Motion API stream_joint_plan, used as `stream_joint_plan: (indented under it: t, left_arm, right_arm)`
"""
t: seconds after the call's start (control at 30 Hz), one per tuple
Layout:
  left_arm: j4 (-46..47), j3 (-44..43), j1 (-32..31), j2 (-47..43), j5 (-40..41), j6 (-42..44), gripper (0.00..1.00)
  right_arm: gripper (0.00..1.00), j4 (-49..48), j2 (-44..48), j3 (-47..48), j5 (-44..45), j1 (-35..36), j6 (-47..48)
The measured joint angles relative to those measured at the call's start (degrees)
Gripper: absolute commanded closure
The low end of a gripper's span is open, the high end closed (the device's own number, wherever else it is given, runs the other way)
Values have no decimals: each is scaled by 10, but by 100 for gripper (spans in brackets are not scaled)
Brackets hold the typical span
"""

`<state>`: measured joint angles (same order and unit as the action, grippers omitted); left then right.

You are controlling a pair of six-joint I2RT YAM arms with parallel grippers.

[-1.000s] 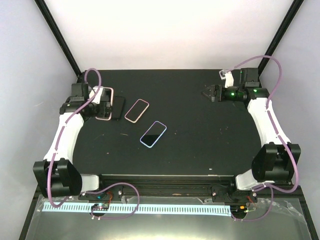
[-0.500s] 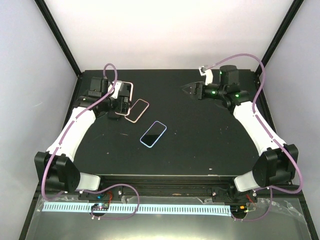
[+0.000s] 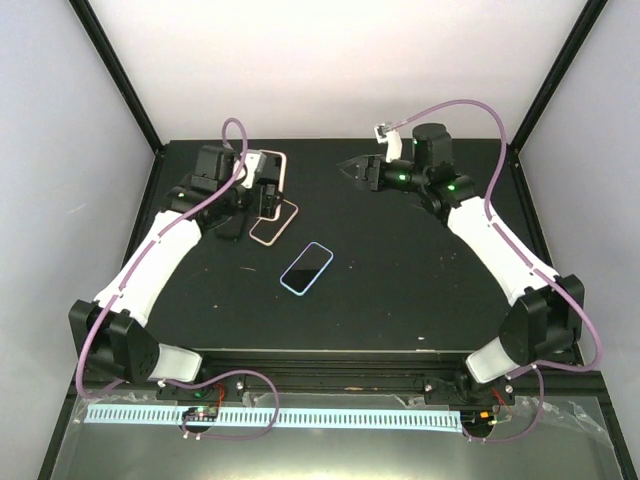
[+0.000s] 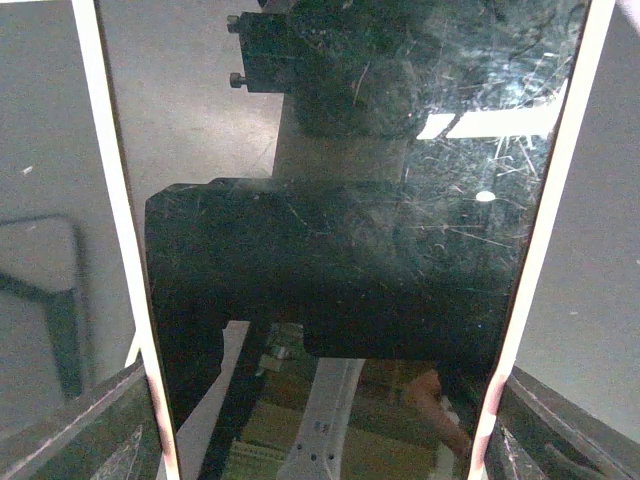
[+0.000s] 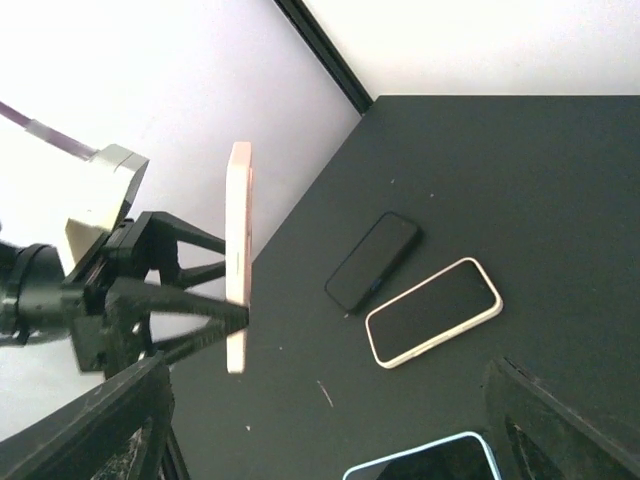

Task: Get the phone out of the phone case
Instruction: Pick up the phone at the center of the board.

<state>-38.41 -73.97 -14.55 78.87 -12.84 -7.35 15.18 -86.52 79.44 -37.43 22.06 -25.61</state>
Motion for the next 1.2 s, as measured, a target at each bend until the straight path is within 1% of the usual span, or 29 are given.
stream_joint_plan:
  t: [0.13, 0.37, 0.43, 0.57, 0.7, 0.77, 0.83, 0.93, 1.0, 1.03, 1.07, 1.1, 1.13, 1.17, 1.2]
  left_arm:
    - [24, -13, -51, 0, 9, -15, 56]
    - [44, -20, -101, 12, 24, -35, 56]
    - [44, -20, -113, 14, 26, -38, 56]
    - [49, -20, -133, 14, 34, -40, 56]
    - [51, -20, -141, 14, 43, -40, 56]
    - [51, -20, -144, 14, 50, -40, 56]
    - [54, -20, -146, 14, 53, -40, 56]
    - [59, -20, -154, 16, 54, -39, 56]
    - [60, -21, -157, 24, 52, -40, 57]
    - [59, -22, -159, 31, 50, -40, 56]
    - [59, -24, -160, 38, 49, -42, 53]
    - [58, -27, -160, 45, 46, -43, 46]
    - [58, -28, -159, 49, 44, -44, 36]
    - [58, -28, -159, 52, 42, -45, 22]
    - [56, -28, -159, 54, 38, -46, 12]
  right_arm:
    - [16, -13, -28, 21, 11, 18, -18]
    - [16, -42, -41, 29, 36, 44, -42]
    - [19, -46, -41, 29, 46, 60, -42]
    - [31, -48, -54, 39, 54, 83, -52]
    - [45, -52, -75, 45, 58, 88, -65]
    - [58, -53, -82, 45, 61, 89, -74]
    - [67, -54, -84, 47, 63, 90, -76]
    - [71, -53, -100, 67, 60, 92, -82]
    - [85, -51, -113, 83, 59, 94, -82]
    - [90, -51, -119, 89, 58, 94, -80]
    - [94, -48, -123, 92, 59, 94, -80]
    - [97, -44, -126, 92, 64, 92, -80]
    - [99, -42, -128, 92, 63, 90, -78]
    - [99, -38, -129, 91, 64, 89, -77]
    - [99, -35, -129, 90, 65, 89, -73]
